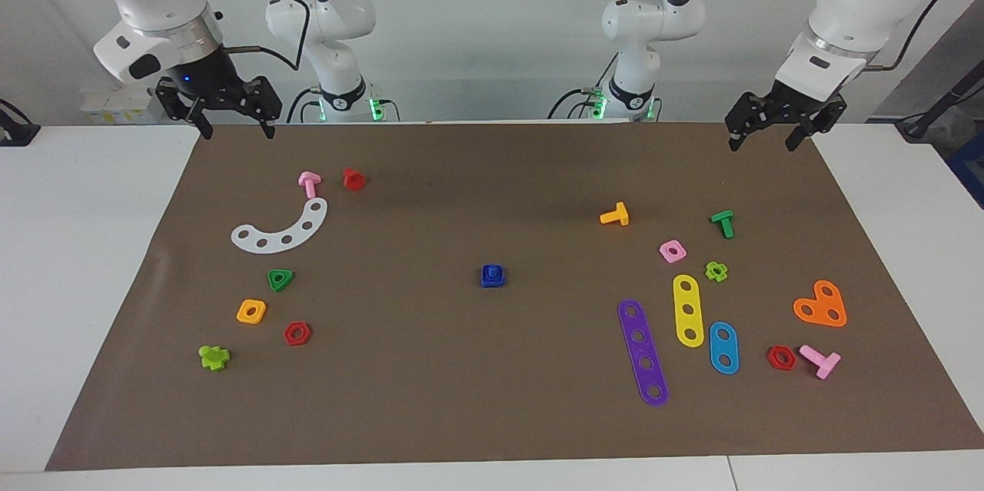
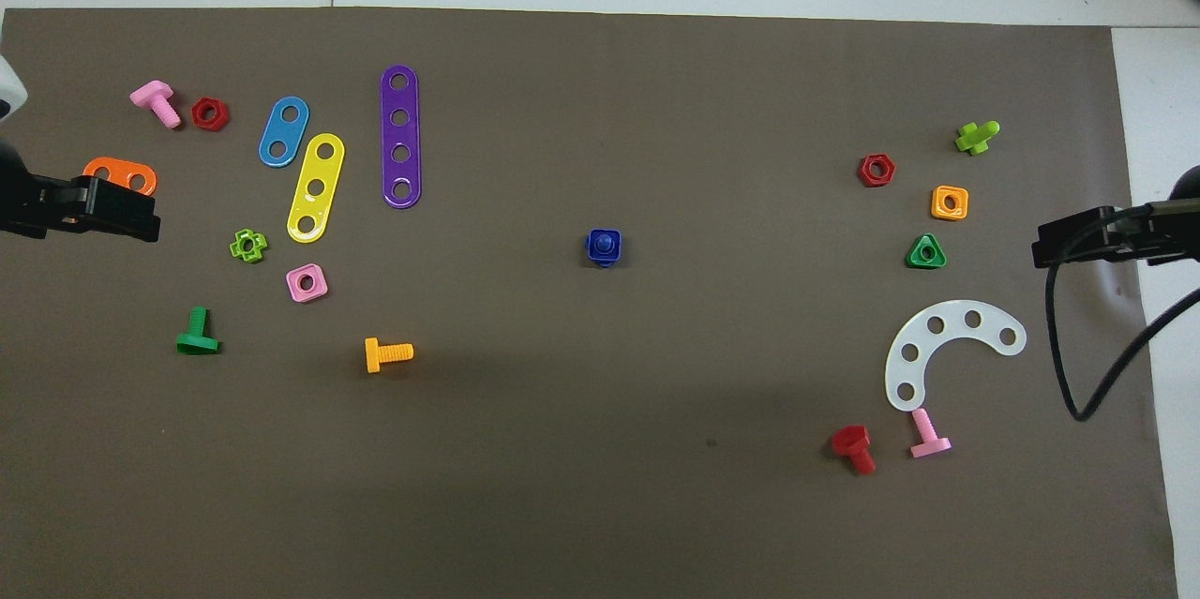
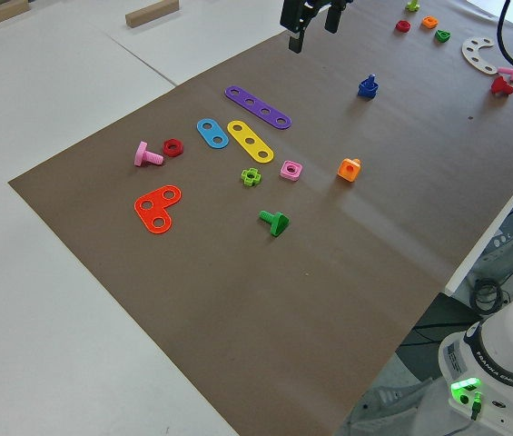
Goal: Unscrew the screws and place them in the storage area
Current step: 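Reach the left gripper over the dark blue nut on the bolt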
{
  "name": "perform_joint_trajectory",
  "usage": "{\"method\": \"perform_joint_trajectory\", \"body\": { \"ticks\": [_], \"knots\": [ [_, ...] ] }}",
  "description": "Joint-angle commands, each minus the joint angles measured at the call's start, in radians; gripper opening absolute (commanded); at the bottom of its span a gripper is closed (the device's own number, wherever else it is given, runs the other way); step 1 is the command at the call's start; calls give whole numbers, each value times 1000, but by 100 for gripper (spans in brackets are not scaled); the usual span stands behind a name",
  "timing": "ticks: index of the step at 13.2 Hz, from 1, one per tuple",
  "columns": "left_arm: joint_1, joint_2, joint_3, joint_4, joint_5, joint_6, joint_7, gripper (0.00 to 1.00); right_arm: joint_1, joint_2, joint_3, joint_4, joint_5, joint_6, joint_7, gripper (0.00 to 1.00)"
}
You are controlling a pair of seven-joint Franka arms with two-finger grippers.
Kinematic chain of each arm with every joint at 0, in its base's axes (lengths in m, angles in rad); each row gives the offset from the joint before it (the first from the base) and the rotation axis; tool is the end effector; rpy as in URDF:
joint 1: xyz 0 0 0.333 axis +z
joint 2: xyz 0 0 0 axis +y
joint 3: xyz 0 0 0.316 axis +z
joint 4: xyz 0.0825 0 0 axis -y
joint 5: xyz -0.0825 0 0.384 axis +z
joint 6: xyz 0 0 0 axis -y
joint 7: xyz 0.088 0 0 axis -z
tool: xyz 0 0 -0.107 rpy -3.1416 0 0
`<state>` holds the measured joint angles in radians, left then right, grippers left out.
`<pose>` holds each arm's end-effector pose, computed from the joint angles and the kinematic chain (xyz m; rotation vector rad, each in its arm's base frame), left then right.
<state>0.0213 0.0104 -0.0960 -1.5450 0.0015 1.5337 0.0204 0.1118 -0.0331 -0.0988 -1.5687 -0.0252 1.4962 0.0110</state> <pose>0.5526 -0.0409 0.6277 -3.1368 0.1492 0.0340 0.5366 0.0032 0.6371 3.1186 0.0012 -0.0613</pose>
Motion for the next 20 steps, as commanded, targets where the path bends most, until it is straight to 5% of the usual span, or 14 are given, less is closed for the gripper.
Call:
{"method": "perform_joint_trajectory", "body": {
  "ticks": [1,7,20],
  "knots": [
    [-1,-27,-7,-52,-21,49,10,100,-11,-24,7,-24,13,9,-29,100],
    [-127,11,-13,-93,-81,150,-72,100,-11,-24,7,-24,13,9,-29,100],
    [-498,385,-4,-29,-87,572,-456,97,-11,-22,7,-24,13,9,-29,100]
  ]
}}
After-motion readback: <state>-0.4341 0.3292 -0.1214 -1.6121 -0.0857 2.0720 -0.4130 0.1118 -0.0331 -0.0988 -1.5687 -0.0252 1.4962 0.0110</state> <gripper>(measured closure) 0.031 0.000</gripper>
